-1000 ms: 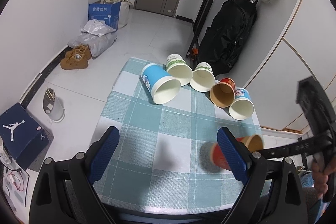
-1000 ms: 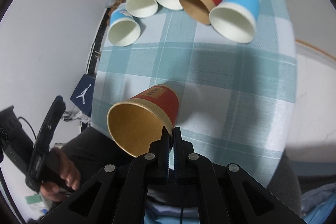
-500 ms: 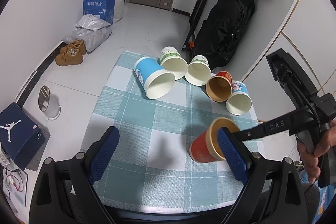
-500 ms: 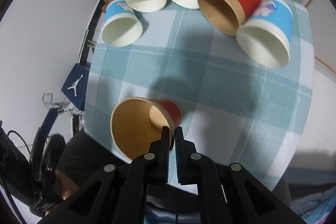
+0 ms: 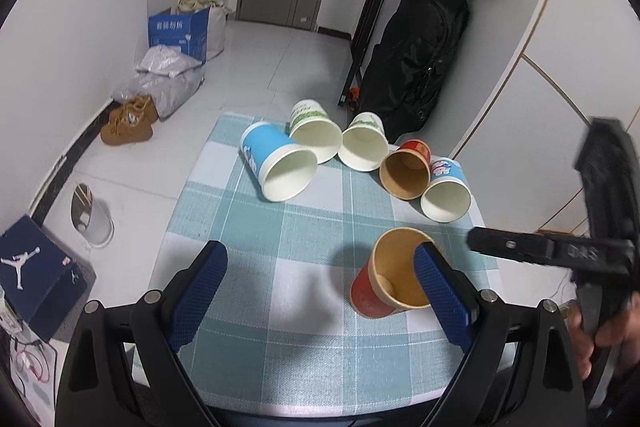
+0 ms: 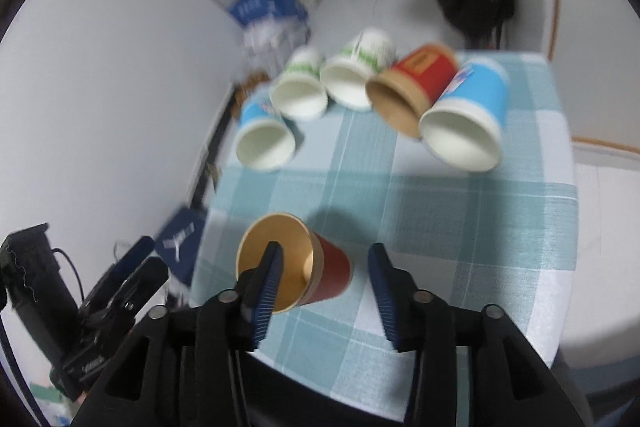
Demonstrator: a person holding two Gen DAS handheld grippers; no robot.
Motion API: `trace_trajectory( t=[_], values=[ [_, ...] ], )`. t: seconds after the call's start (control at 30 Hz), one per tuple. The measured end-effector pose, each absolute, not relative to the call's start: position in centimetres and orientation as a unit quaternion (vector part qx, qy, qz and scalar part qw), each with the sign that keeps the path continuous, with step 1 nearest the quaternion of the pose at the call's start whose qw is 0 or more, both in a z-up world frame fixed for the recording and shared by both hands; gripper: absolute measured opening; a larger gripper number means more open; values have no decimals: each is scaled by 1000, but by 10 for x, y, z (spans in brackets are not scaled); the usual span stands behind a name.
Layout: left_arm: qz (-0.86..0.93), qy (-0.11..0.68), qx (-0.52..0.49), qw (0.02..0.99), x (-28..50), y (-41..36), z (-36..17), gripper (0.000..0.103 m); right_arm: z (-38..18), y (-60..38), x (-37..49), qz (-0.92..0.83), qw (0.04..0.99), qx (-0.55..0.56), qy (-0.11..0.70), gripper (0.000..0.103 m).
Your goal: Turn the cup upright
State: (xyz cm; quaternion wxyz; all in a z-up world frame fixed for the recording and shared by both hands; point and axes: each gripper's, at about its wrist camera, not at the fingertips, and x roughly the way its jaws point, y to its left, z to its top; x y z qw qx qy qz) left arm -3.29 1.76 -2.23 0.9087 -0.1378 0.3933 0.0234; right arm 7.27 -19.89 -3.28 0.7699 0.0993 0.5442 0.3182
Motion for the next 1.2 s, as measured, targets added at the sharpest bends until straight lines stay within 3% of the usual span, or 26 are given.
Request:
trace_trajectory(
  t=[0.2, 0.33, 0.47, 0.8, 1.2],
  values=[
    [30, 372, -112, 921, -36, 8, -17, 92, -18, -225, 27, 311, 842, 130, 420, 70],
    [28, 360, -105, 926, -38, 2, -15, 92, -10, -228, 6, 302, 867, 128, 374, 76],
    [37, 350, -89, 932, -39, -3, -12, 92, -4, -234, -16, 284, 893, 116, 330, 92],
    [42, 341, -70, 936, -45, -13, -11, 92, -1, -234, -31, 261, 915, 79, 297, 98],
    [46, 332, -74, 939, -47, -13, -9, 92, -1, -230, -37, 262, 921, 62, 283, 99]
  ],
)
